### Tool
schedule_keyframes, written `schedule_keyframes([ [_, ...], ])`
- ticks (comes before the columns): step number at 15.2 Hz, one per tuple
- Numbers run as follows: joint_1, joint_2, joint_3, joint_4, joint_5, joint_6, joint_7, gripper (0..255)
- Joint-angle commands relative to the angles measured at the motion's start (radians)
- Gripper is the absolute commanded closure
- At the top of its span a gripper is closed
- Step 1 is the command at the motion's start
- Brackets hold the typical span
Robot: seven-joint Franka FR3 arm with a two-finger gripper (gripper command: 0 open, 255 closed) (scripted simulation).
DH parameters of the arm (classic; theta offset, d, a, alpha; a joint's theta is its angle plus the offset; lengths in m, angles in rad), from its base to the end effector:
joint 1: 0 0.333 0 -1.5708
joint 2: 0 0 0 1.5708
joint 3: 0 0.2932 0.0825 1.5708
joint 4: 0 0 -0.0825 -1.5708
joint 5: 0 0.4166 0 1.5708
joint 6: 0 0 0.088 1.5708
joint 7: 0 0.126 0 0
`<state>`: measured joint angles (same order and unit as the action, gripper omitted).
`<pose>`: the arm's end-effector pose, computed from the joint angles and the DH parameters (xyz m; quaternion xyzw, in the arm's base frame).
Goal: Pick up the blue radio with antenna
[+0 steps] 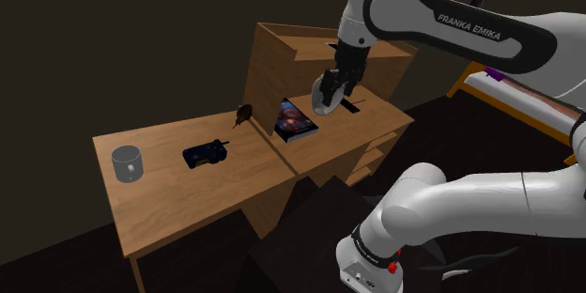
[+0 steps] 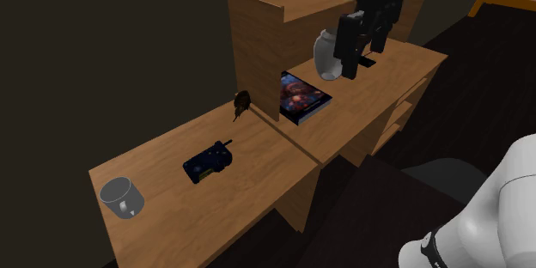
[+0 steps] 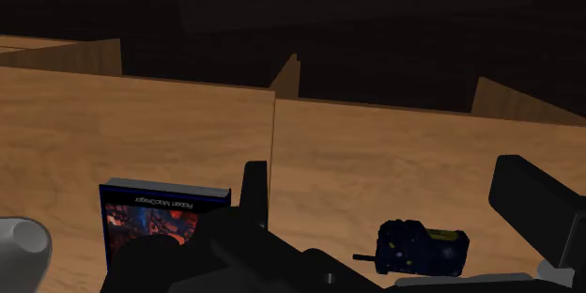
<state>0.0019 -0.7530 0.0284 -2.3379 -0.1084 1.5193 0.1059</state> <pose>0.3572 -0.0018 0.5494 0.9965 -0.0428 -0.0287 0.0658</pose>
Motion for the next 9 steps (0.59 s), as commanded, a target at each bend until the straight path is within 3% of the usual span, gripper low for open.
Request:
schedule_keyframes([
  [1, 0.0, 0.0, 0.0, 0.0, 0.0, 0.0, 0.0, 0],
  [9, 0.04, 0.174, -0.128, -0.071, -0.075, 0.277, -0.278, 0],
])
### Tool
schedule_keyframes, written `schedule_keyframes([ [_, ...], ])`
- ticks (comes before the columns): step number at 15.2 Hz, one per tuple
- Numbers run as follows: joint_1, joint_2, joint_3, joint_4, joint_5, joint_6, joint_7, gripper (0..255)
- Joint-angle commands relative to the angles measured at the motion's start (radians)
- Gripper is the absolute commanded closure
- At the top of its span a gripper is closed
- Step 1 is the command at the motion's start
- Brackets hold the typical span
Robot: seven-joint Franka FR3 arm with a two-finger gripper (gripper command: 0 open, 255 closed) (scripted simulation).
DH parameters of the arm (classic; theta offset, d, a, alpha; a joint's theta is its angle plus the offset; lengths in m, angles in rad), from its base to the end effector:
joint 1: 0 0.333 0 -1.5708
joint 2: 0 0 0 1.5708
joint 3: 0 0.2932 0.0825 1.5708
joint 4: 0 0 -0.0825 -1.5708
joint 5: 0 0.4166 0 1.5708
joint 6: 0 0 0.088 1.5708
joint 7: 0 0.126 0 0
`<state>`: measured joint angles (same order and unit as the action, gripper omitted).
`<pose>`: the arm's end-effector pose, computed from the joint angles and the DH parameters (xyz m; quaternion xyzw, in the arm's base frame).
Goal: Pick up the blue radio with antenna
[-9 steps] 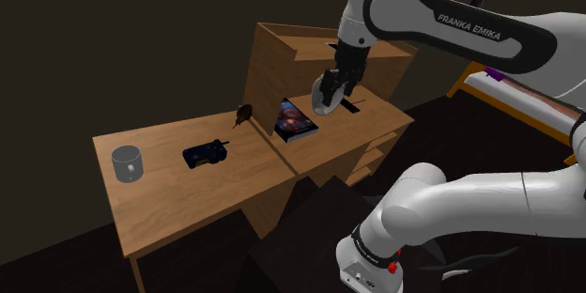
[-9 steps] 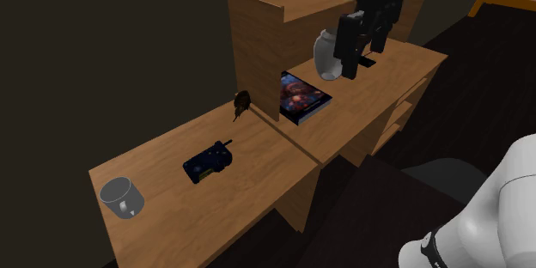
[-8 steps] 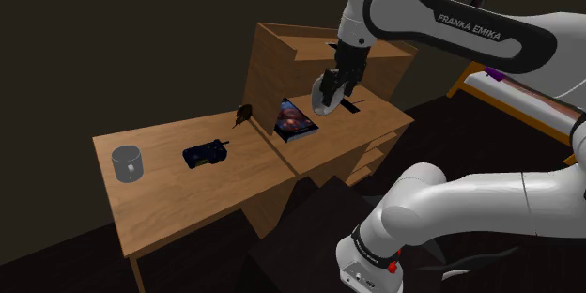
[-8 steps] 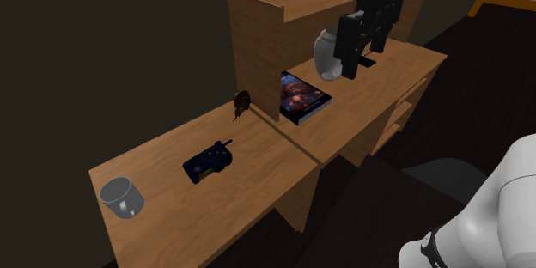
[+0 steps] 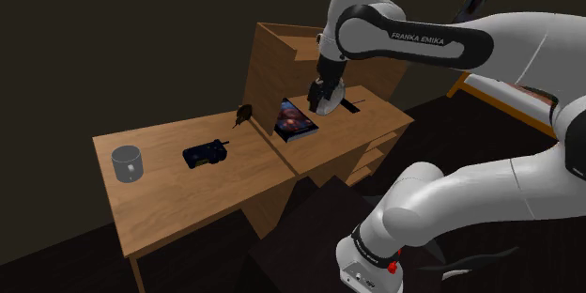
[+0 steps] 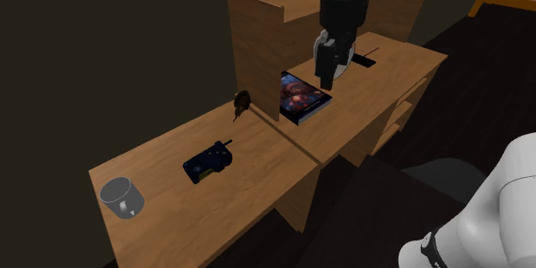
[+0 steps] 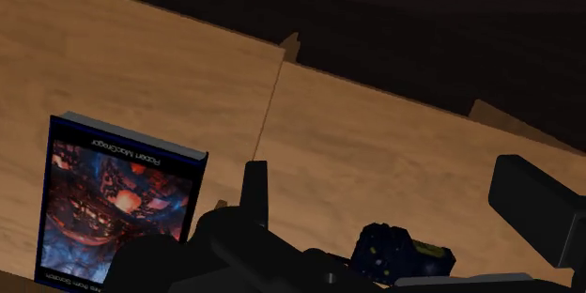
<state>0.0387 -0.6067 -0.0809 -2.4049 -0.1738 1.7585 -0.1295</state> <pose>0.4077 -0.0366 0.4779 0.9955 0.0691 -0.0249 0.0602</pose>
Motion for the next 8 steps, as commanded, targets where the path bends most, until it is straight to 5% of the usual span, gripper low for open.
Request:
schedule_keyframes([
  [1, 0.009, 0.056, -0.034, -0.005, -0.016, 0.072, -0.076, 0],
  [8, 0.051, 0.288, -0.121, 0.027, -0.023, 0.3, -0.317, 0],
])
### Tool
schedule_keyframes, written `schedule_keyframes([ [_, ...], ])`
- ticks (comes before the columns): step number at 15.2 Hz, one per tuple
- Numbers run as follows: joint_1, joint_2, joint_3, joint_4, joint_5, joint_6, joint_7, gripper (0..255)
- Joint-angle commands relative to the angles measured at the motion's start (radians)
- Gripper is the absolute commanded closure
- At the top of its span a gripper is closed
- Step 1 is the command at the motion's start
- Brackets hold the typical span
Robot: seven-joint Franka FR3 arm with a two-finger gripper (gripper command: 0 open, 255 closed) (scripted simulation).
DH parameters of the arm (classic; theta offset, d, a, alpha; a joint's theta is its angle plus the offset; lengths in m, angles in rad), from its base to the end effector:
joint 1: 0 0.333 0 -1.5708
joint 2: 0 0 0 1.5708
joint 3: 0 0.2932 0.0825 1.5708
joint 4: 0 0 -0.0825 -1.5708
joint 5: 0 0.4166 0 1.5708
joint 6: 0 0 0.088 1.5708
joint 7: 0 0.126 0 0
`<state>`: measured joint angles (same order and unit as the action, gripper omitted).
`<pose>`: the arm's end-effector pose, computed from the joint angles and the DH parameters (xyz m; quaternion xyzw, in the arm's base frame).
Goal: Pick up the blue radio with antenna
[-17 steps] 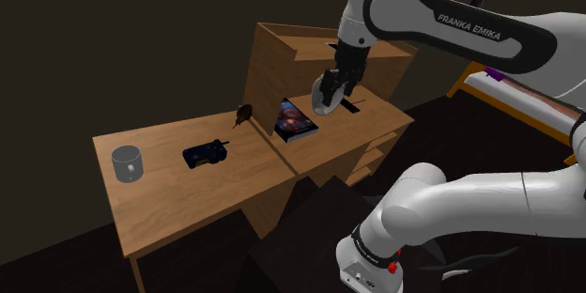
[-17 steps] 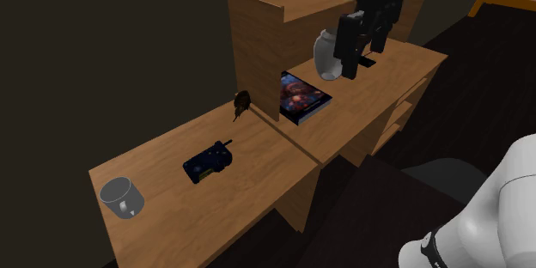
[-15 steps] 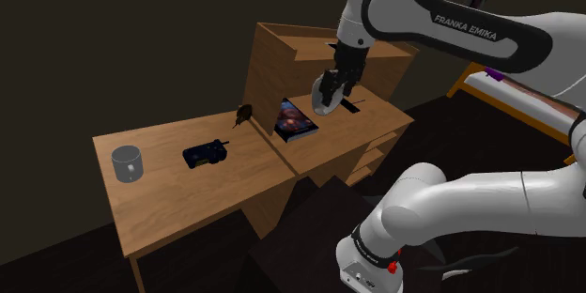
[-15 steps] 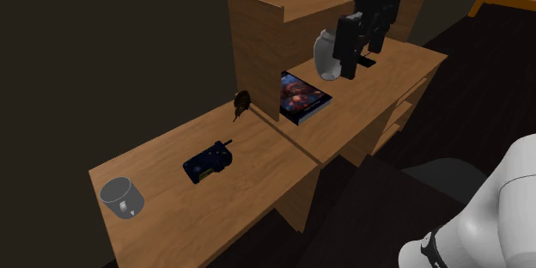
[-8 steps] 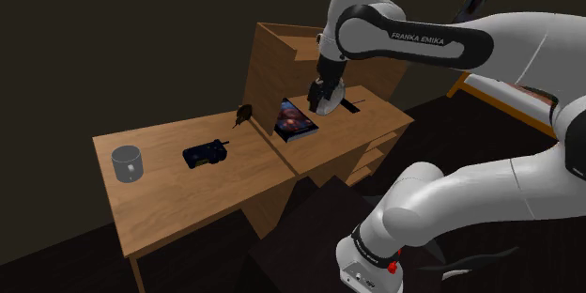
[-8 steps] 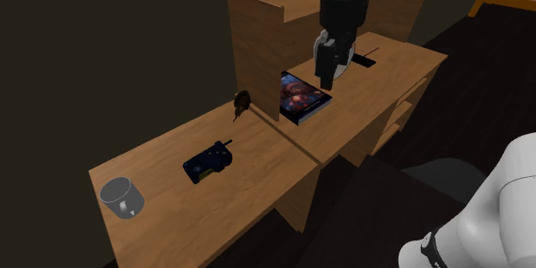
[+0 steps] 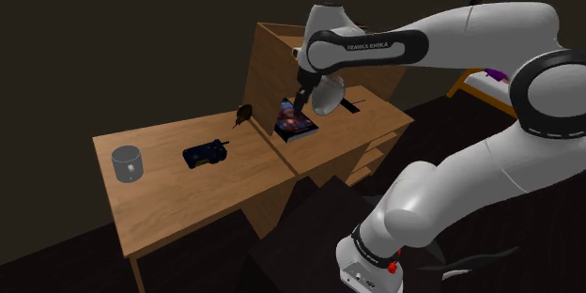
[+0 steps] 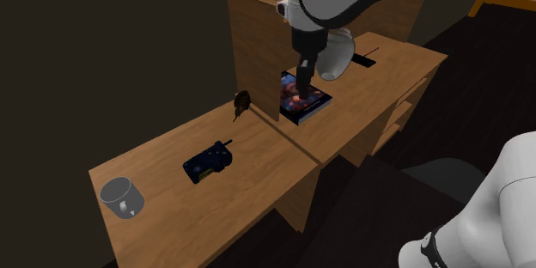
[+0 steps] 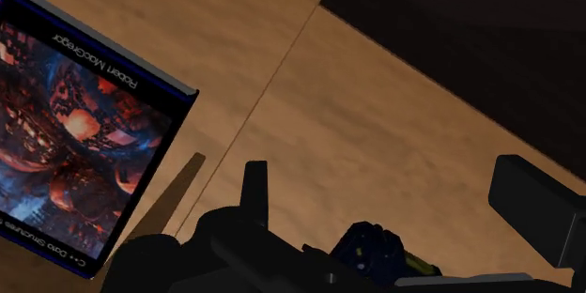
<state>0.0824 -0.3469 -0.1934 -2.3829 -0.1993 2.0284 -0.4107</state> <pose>0.4711 -0.0660 0.3943 0.9784 0.1987 -0.0194 0.0532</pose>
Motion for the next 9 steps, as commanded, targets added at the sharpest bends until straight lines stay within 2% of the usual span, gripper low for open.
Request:
schedule_keyframes([
  [1, 0.014, 0.065, -0.018, 0.015, 0.007, 0.059, -0.071, 0],
  [9, 0.048, 0.37, -0.053, 0.139, 0.091, 0.257, -0.367, 0],
])
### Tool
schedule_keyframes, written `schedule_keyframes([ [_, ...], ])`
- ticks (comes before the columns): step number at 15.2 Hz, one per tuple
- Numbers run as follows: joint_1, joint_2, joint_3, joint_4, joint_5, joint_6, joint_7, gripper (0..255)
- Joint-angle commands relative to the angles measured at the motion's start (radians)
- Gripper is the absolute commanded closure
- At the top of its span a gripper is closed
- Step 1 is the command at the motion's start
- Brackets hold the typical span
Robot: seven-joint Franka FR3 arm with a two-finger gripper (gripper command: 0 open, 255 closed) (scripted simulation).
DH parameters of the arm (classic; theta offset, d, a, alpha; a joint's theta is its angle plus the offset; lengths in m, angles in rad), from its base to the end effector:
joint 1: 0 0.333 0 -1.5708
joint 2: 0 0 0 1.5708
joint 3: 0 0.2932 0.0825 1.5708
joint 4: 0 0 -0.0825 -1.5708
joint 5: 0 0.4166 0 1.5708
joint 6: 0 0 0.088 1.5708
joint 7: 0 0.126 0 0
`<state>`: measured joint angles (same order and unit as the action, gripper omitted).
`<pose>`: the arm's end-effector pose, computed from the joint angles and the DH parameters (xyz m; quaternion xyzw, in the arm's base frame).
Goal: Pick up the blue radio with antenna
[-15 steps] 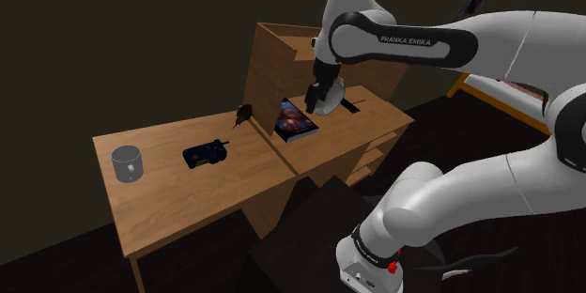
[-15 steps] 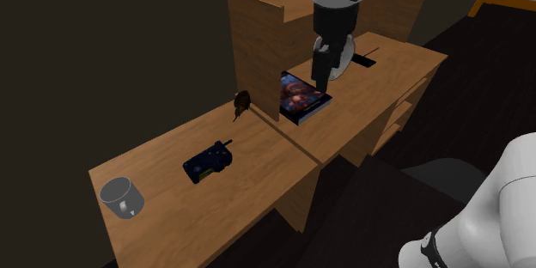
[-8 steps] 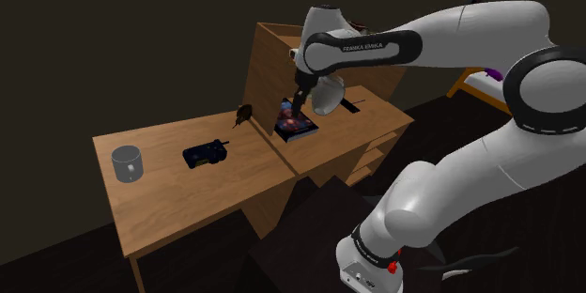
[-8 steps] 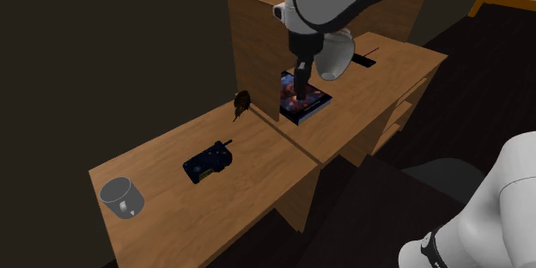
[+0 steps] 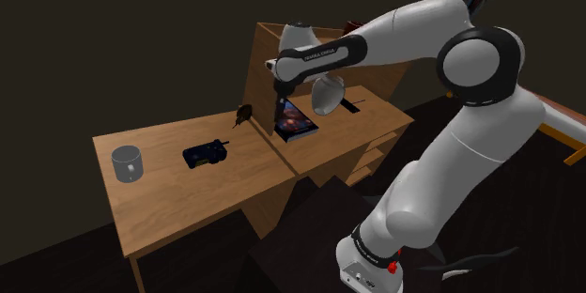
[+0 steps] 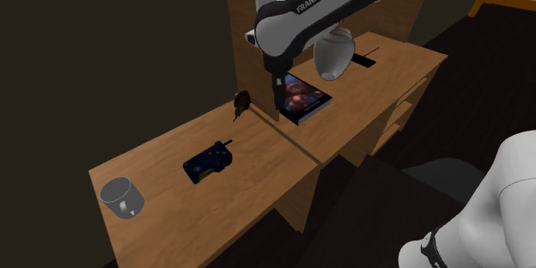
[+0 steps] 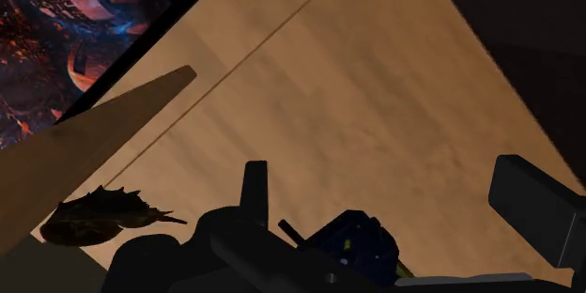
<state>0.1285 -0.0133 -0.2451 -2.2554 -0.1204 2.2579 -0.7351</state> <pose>0.5420 -0.0684 0.3082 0.9394 0.3398 -0.0116 0.0444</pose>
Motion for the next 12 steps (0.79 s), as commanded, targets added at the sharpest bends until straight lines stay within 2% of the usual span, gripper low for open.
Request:
schedule_keyframes([
  [1, 0.003, 0.075, 0.001, 0.032, 0.027, 0.046, -0.079, 0],
  [7, -0.012, 0.298, 0.045, 0.174, 0.105, 0.132, -0.288, 0],
  [12, -0.033, 0.474, 0.103, 0.313, 0.138, 0.173, -0.432, 0],
])
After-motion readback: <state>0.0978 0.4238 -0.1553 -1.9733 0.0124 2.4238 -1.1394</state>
